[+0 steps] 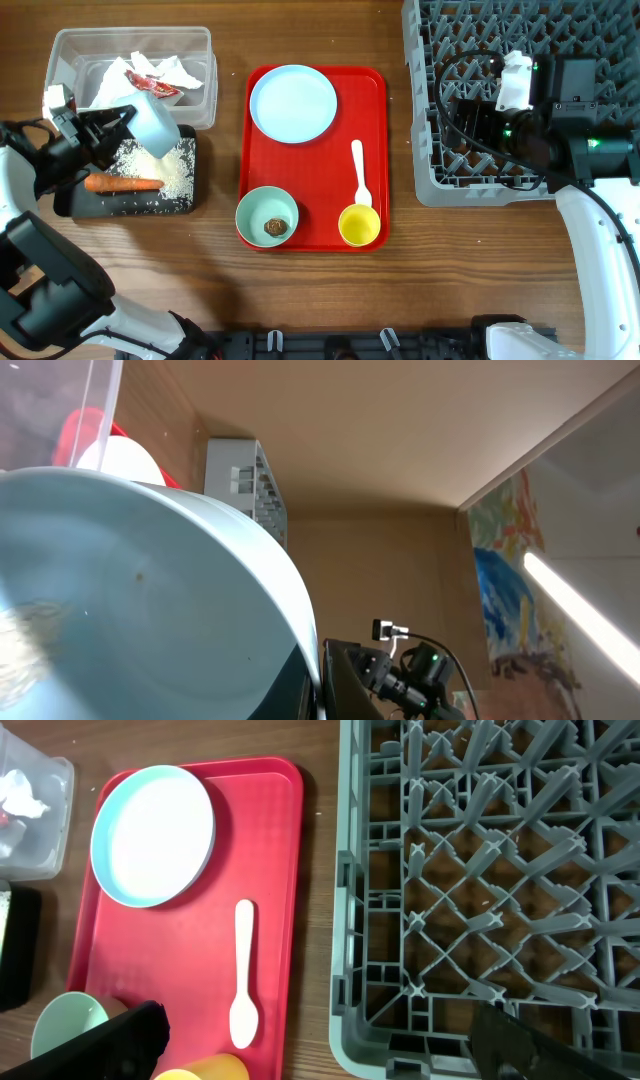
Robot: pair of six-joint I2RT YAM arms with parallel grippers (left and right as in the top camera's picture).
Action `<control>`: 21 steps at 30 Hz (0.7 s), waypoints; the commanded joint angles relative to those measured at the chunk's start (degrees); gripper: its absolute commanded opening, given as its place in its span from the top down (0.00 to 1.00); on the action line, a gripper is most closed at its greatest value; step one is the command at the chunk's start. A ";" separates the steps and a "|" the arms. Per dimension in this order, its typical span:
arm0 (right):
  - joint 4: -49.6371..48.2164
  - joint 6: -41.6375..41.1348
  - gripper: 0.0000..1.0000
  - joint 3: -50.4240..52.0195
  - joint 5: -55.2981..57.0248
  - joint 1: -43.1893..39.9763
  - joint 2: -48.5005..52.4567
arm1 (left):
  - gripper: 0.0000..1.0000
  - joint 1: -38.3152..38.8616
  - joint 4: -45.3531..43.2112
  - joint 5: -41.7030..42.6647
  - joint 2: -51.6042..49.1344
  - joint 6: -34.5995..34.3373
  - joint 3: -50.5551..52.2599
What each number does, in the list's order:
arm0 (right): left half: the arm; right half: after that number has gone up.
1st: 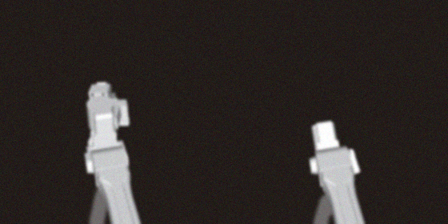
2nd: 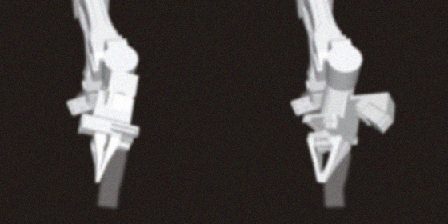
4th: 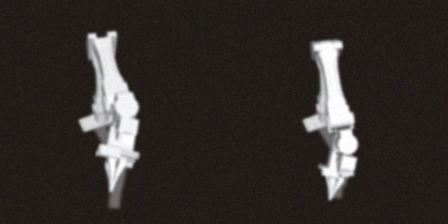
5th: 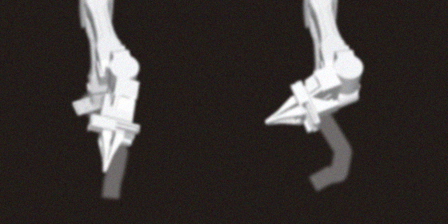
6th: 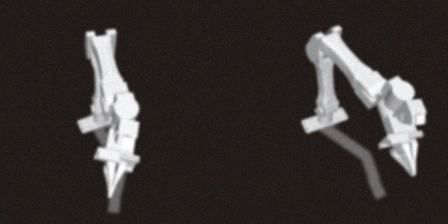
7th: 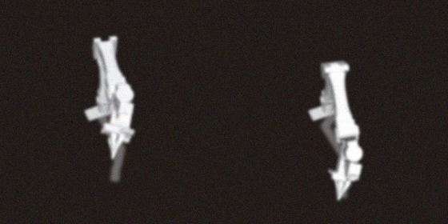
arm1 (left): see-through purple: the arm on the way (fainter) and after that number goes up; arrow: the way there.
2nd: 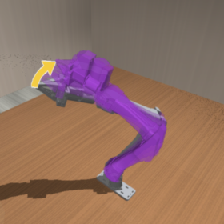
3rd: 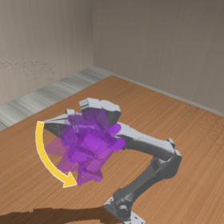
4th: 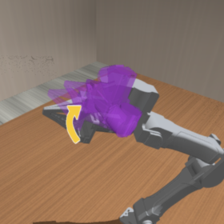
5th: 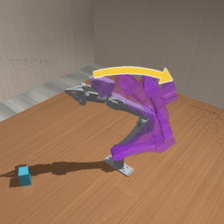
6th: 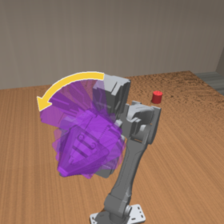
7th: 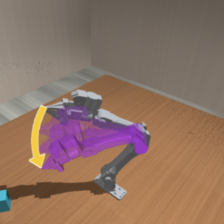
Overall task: Sort waste into correct bins and load items into the dishwasher rack
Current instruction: 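Tilt the bowl with the left gripper to pour rice onto the tray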
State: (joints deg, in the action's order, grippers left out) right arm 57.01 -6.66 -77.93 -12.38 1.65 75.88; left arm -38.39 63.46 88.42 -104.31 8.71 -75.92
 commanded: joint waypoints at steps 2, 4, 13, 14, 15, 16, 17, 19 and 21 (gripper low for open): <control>0.09 -0.98 0.00 -1.22 0.74 -0.24 0.55 | 0.96 -0.79 0.42 1.92 -0.50 -0.15 0.28; 0.11 -1.01 0.00 -1.22 0.72 -0.24 0.55 | 0.96 -0.79 0.42 1.92 -0.50 -0.15 0.28; 0.31 -0.98 0.00 -1.22 0.74 -0.24 0.55 | 0.96 -0.79 5.20 1.73 -0.39 0.26 0.28; 0.39 -0.96 0.00 -1.22 0.74 -0.24 0.55 | 0.96 -0.79 5.14 1.79 -0.48 -0.22 0.28; 0.52 -0.96 0.00 -1.22 0.74 -0.24 0.55 | 0.96 -0.79 5.35 1.92 -0.48 -1.05 0.28; 0.68 -1.01 0.00 -1.22 0.74 -0.22 0.55 | 0.96 -0.79 5.38 1.92 -0.42 -1.95 0.28; 0.76 -1.01 0.00 -1.22 0.72 -0.24 0.55 | 0.96 -0.79 5.35 1.92 -0.39 -1.88 0.28; 0.81 -0.98 0.00 -1.22 0.74 -0.24 0.52 | 0.96 -0.79 5.03 1.90 -0.39 -1.62 0.28; 0.83 -1.03 0.00 -1.22 0.74 -0.24 0.52 | 0.96 -0.79 4.63 1.88 -0.39 -1.55 0.28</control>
State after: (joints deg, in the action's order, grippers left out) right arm 57.74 -6.68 -77.93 -12.38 1.65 75.88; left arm -38.76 68.69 88.62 -104.31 7.40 -75.90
